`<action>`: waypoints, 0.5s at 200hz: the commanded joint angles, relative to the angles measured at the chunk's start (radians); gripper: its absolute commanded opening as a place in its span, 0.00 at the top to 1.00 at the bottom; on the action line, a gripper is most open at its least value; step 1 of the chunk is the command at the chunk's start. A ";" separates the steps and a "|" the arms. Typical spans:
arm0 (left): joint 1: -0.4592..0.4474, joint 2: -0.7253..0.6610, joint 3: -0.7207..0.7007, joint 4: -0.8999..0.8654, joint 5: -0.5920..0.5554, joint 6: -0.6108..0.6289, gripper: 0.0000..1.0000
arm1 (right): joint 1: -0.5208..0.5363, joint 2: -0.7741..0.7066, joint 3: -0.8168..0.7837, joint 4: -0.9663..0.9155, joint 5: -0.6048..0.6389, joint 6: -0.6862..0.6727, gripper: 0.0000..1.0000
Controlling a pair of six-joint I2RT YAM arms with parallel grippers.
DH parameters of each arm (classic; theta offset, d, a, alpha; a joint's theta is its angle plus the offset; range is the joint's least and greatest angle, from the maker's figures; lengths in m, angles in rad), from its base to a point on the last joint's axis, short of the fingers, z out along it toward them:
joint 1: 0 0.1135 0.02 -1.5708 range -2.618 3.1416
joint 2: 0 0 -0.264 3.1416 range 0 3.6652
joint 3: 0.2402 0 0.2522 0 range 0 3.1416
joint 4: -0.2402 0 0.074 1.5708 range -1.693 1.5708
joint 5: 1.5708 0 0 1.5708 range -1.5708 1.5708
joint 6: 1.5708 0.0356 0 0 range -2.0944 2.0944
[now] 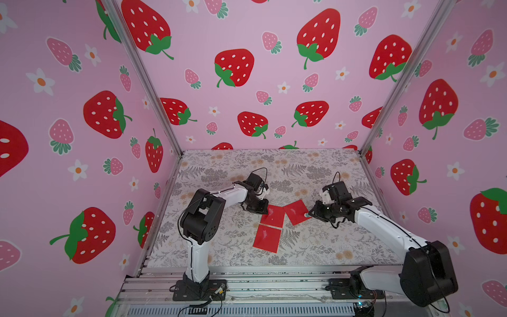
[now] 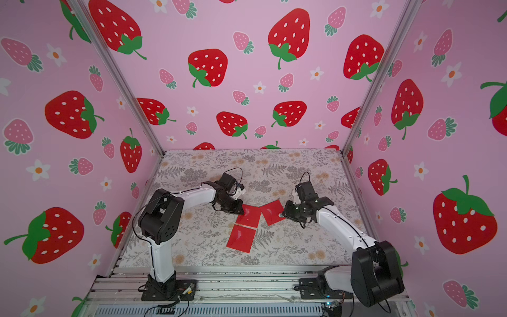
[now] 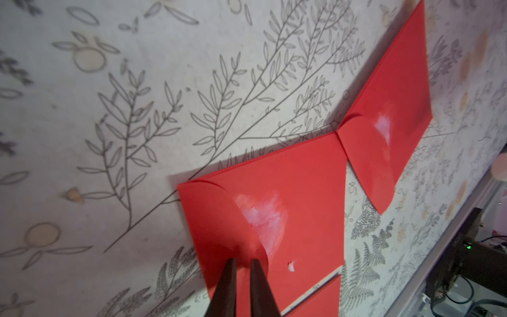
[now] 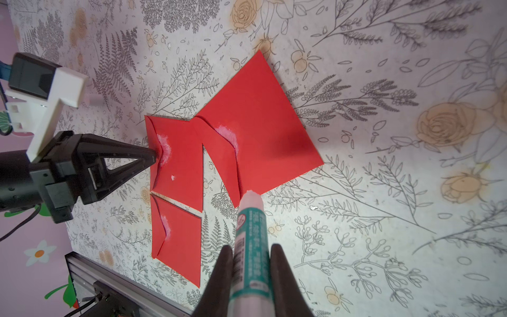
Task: Seal the envelope with a glue stick
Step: Seal the envelope at the center of the board.
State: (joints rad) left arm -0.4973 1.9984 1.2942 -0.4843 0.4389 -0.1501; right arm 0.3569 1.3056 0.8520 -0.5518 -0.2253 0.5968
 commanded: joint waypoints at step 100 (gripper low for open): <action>-0.167 0.119 0.050 -0.231 -0.353 0.005 0.87 | -0.007 -0.020 0.015 -0.035 0.007 -0.085 1.00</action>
State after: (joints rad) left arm -0.6254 2.0171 1.3800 -0.5926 0.1558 -0.1307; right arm 0.3569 1.3151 0.8658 -0.5606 -0.2245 0.5434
